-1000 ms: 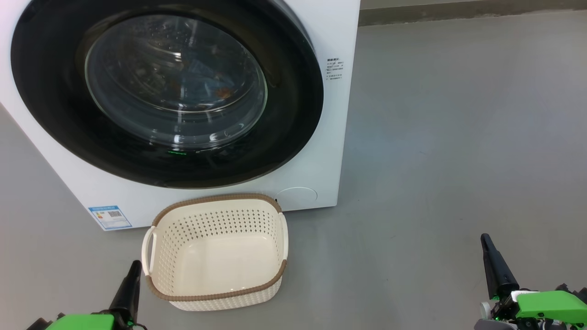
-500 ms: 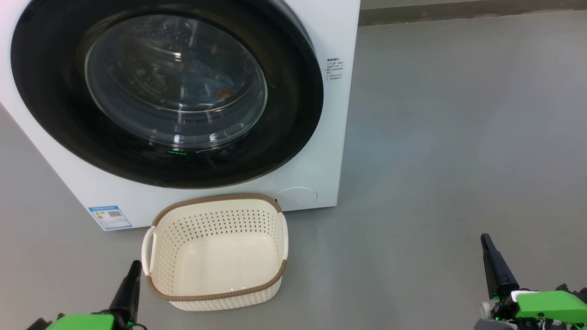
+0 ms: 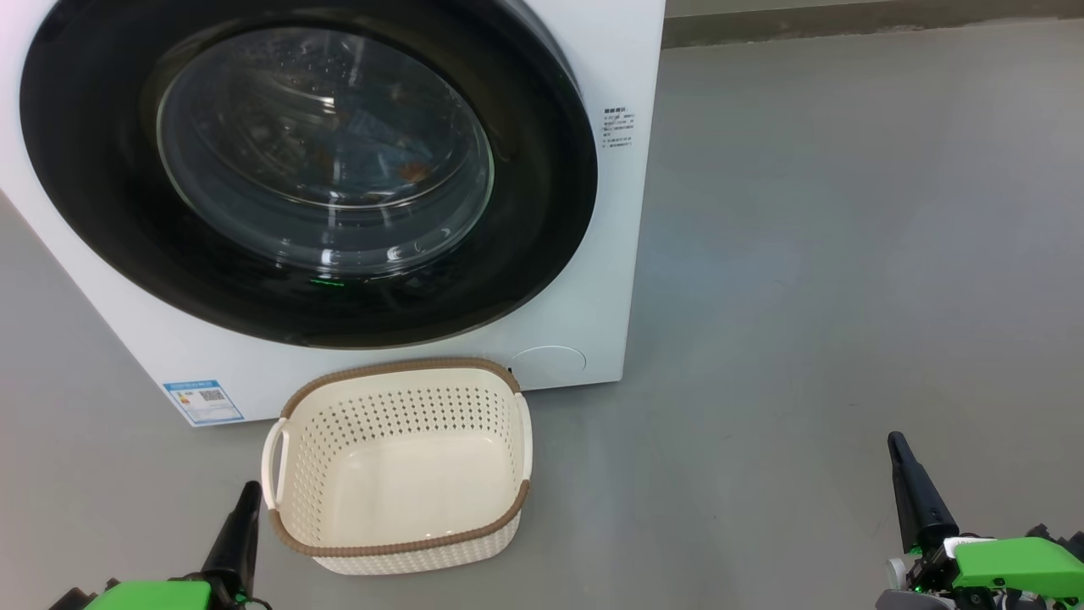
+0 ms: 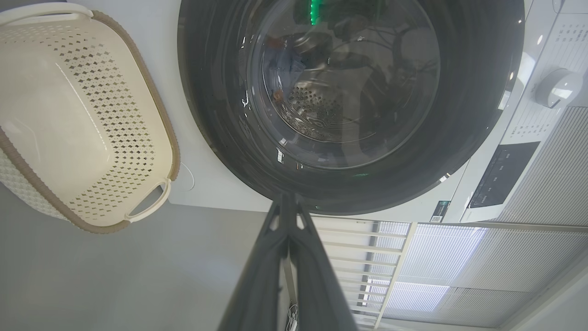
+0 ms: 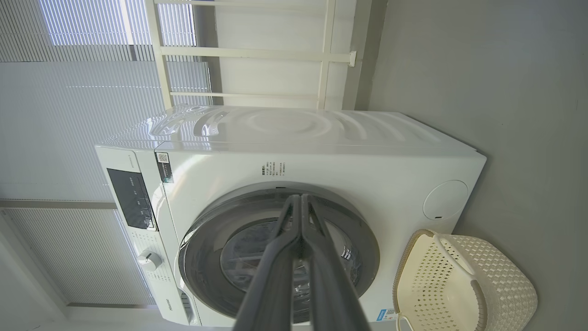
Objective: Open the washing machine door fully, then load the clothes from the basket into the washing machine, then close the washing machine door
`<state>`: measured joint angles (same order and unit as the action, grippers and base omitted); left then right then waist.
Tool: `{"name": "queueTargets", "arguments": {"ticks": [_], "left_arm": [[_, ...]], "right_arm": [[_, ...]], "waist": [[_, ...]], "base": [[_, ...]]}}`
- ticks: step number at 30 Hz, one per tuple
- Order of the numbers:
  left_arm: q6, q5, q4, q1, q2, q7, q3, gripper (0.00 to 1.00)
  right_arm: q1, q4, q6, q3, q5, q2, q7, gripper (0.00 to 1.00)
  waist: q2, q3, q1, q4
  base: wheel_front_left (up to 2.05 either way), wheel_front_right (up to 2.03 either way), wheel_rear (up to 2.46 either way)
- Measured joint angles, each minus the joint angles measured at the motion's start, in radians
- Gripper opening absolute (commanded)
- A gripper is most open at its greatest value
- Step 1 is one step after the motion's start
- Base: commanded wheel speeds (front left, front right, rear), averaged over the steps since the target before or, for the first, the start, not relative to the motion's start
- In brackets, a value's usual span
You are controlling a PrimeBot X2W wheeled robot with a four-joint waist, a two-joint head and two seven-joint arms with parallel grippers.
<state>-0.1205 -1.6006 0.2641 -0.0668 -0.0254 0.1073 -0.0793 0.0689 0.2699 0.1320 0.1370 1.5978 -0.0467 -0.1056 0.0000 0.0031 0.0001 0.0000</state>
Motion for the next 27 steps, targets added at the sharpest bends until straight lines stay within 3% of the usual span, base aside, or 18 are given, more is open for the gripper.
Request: {"name": "queueTargets", "arguments": {"ticks": [27], "left_arm": [[0.000,0.000,0.000,0.000,0.000,0.000,0.000,0.00]], "right_arm": [[0.000,0.000,0.000,0.000,0.000,0.000,0.000,0.00]], "waist": [[0.0000,0.000,-0.0001,0.000]], "base": [[0.00,0.00,0.00]]}}
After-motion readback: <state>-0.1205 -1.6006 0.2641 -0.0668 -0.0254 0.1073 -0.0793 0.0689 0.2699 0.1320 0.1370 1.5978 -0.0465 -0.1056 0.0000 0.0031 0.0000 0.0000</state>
